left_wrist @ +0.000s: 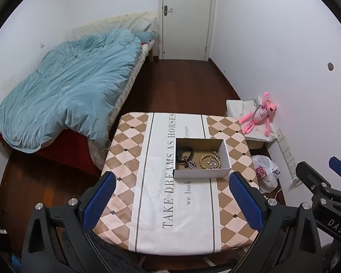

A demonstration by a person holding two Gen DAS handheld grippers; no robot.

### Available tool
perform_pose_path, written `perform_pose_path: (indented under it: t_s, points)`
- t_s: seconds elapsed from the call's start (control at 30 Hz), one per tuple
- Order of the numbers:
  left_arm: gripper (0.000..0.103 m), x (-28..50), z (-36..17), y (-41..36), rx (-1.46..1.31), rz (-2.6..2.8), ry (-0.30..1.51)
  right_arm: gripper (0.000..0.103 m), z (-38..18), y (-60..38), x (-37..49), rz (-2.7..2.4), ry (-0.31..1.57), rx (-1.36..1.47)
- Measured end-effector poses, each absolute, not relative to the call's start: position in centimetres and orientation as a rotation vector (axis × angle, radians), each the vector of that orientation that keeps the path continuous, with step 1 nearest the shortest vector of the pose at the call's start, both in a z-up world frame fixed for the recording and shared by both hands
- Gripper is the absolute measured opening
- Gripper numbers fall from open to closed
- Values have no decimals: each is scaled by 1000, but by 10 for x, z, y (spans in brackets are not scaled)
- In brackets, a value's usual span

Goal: Organize jewelry

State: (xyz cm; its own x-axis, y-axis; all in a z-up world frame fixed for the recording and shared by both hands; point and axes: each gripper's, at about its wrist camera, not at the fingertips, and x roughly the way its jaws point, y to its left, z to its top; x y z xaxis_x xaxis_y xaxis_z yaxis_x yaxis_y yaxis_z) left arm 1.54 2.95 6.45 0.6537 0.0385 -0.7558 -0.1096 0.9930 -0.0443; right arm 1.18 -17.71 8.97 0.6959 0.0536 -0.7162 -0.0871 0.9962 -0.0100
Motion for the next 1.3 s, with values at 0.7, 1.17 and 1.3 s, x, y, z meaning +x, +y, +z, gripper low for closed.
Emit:
perform_pose_path:
  t_s: [0.7, 1.17, 1.3]
  points:
    - [102, 92, 39, 24, -71, 109, 972, 103, 57, -171, 104, 31, 901, -92]
    - [102, 106, 23, 24, -63, 112, 1024, 103, 35, -171, 122, 35, 973, -91]
    - [102, 107, 19, 25, -65, 106, 1036, 103, 32, -171, 123, 41, 985, -90]
